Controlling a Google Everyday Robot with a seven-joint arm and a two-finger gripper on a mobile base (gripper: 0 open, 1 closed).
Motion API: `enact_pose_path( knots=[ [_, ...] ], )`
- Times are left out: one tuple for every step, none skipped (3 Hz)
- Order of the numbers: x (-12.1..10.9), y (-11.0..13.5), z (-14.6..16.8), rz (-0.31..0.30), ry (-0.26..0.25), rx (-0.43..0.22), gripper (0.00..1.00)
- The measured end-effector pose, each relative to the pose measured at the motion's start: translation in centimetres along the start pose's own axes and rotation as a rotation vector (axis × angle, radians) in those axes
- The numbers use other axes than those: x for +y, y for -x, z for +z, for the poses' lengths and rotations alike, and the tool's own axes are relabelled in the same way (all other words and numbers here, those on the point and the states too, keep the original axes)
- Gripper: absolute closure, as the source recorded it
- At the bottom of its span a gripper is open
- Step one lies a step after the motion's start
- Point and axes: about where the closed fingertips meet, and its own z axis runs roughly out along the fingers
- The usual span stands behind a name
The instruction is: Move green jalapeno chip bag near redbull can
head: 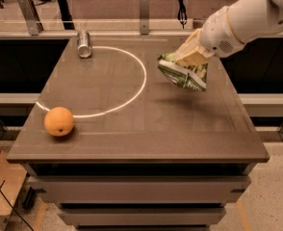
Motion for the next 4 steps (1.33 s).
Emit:
enact_pose_path(
  knots=[
    [-3.5,4.3,-0.8,-0.072,-0.060,-0.092,1.00],
    [-3.5,4.3,-0.7,-0.070,-0.059,-0.093,1.00],
    [-3.9,5.1,1.1,-0.052,-0.083,-0.147,1.00],
    [-5.8,8.1,5.1,-0.059,-0.118,-0.283,1.00]
  ],
)
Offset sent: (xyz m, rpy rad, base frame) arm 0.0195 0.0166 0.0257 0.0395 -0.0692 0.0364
